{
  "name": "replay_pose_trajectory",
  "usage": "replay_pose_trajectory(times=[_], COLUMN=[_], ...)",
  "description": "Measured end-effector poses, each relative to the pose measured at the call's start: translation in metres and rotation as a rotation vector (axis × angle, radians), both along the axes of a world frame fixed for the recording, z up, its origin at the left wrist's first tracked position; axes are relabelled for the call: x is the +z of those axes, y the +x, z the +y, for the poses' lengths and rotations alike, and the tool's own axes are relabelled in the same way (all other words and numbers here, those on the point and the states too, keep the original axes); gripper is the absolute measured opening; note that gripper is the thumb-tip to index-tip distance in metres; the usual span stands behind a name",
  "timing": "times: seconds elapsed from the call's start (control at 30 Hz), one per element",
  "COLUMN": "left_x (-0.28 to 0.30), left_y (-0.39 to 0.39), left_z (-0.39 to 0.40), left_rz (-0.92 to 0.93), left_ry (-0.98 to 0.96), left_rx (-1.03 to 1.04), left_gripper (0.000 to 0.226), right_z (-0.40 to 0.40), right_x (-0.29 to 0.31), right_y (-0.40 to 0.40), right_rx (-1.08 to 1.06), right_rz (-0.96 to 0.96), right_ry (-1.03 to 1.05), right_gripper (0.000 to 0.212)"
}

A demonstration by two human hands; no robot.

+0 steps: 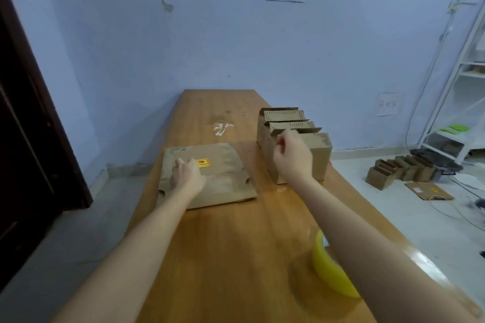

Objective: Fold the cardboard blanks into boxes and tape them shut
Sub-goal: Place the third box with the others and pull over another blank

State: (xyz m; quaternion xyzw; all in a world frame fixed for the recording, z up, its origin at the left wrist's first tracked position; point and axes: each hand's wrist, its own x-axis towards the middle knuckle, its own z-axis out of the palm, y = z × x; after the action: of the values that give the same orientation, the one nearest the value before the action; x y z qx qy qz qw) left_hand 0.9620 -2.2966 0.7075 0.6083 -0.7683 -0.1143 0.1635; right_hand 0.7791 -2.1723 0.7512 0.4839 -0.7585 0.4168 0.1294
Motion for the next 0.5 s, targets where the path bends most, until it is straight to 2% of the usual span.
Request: replay_pose_trajectory(times=[0.1, 0.23, 0.3, 0.4, 0.5], left_x=[-0.006, -0.021, -0.027, -0.029, -0.023], left_y=[0.034, 0.059, 0.062, 0.065, 0.065], left_z=[-0.009, -0.009, -0.005, -0.005, -0.008], left_rz=[0.022, 0.083, 0.097, 0.172, 0.380], left_ry=[0.031, 0.074, 0.066, 0.065, 0.179], left_rx=[0.053, 0.073, 0.051, 0.065, 0.153], left_gripper=[0.030, 0.040, 0.042, 0.044, 0.052], right_z=[-0.026, -0.050, -0.055, -0.053, -0.046], right_x=[-0.015, -0.042, -0.052, -0.057, -0.058], right_y=[0.044, 0.089, 0.096, 0.096, 0.094], right_rx=[0.054, -0.093, -0.162, -0.154, -0.129], right_rz=[0.007, -0.258, -0.359, -0.340, -0.307], right_ry=[0.353, 0.685, 0.772, 0.805, 0.785], right_gripper=[0.028, 0.052, 0.059, 0.060, 0.057])
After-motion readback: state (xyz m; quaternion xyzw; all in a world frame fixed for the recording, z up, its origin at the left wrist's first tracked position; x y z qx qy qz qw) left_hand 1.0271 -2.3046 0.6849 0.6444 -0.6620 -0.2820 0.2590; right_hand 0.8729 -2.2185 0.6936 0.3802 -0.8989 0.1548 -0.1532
